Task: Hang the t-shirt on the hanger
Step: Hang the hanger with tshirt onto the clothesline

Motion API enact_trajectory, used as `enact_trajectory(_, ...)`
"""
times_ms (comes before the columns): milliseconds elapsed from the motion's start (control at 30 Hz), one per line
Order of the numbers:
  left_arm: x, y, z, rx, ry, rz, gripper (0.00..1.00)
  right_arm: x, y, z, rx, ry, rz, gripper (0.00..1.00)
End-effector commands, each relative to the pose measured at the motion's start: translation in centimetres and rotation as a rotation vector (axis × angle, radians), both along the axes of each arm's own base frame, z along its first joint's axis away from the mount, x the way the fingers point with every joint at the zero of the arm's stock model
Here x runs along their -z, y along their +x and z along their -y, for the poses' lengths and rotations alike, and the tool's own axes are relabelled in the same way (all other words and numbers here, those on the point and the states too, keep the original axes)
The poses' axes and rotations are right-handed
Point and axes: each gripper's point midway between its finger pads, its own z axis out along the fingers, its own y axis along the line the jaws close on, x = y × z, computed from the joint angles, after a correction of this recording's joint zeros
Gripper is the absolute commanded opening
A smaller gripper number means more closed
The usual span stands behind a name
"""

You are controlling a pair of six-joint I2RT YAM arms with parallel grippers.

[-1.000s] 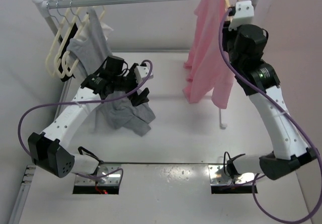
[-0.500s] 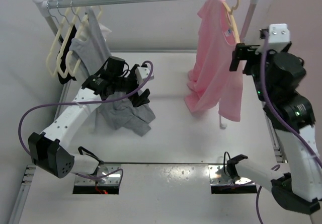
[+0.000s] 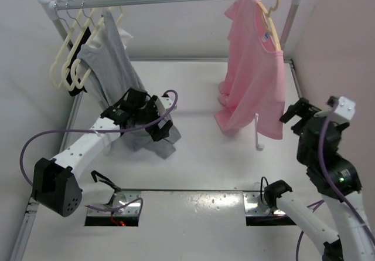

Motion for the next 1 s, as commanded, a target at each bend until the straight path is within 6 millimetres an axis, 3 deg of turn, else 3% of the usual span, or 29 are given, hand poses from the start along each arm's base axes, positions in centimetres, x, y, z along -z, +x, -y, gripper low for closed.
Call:
enact_trajectory(0,2.3,-0.1,-1.6,-0.109,0.041,0.016,1.00,6.0,-1.6,1.8,0.174,0.074,-0.100,1.00)
enact_trajectory(167,6.4,0.1,-4.5,-0.273,0.118,0.026,1.00,11.3,-2.2,0.6,0.168,0.213,-0.154,1.00)
enact_trajectory(233,7.9,0.2,-5.7,-0.344,0.147,0.045,1.00,14.4,-2.2,-0.1,0.175,0.292,-0.165,1.00)
enact_trajectory(267,8.3,0.1,-6.1,-0.364,0.138,0.041,1.00,14.2,-2.2,-0.2,0.184,0.330,-0.138,1.00)
enact_trajectory(400,10.6,-0.9,-6.7,-0.376,0.148,0.027,1.00,18.1,-2.9,-0.2,0.267,0.434,-0.159,1.00)
enact_trajectory(533,11.9,-1.4,-7.2,-0.380,0.161,0.041,1.00,19.5,-3.3,0.0,0.312,0.461,-0.168,1.00)
enact_trajectory(967,11.7,-1.1,-7.3,-0.387,0.160,0.053,1.00,21.7,-3.7,0.2,0.412,0.479,-0.234,1.00)
